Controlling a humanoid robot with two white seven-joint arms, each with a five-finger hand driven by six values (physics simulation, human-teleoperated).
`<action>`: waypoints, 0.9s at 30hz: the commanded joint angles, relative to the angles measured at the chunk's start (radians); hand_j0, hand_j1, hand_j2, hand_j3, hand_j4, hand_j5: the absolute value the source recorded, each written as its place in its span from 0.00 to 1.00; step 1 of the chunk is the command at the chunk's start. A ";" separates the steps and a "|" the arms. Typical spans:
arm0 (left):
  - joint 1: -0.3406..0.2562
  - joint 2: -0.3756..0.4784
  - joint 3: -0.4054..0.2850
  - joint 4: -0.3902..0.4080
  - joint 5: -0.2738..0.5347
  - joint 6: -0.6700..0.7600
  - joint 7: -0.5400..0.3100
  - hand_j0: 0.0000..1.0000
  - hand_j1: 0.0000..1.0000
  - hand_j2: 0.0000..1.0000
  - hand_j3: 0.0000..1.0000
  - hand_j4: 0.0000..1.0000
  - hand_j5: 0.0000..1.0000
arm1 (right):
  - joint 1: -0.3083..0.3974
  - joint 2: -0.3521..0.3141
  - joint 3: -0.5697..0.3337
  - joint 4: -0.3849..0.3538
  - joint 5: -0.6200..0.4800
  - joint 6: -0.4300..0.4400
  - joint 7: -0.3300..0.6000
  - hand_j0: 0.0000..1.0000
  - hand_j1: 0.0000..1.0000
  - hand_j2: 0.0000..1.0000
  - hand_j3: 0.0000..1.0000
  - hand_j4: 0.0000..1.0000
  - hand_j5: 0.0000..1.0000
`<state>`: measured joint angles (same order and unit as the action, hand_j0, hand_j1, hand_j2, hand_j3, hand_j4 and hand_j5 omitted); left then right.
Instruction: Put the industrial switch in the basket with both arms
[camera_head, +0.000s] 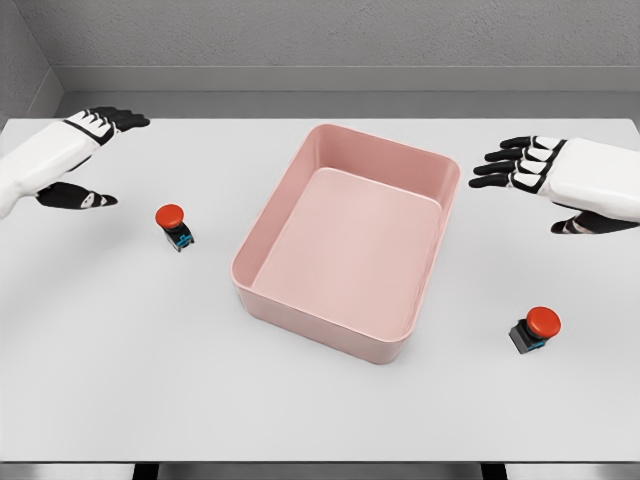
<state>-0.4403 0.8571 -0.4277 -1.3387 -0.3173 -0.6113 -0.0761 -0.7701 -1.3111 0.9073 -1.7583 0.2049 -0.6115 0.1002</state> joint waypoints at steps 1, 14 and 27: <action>0.000 0.003 0.000 0.000 0.006 0.000 -0.001 1.00 1.00 1.00 1.00 1.00 1.00 | 0.000 -0.002 -0.001 0.000 -0.007 0.001 -0.001 1.00 1.00 1.00 1.00 1.00 1.00; -0.002 -0.006 -0.040 0.007 -0.091 0.000 -0.017 1.00 1.00 1.00 1.00 1.00 1.00 | 0.075 -0.079 0.128 0.069 0.044 0.001 -0.013 1.00 1.00 1.00 1.00 1.00 1.00; -0.035 -0.055 -0.117 0.062 -0.118 0.000 -0.019 1.00 1.00 1.00 1.00 1.00 1.00 | 0.101 -0.016 0.208 0.111 0.100 0.001 -0.007 1.00 1.00 1.00 1.00 1.00 1.00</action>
<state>-0.4771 0.8120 -0.5321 -1.2845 -0.4395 -0.6114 -0.0957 -0.6688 -1.3458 1.1128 -1.6621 0.3010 -0.6114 0.0946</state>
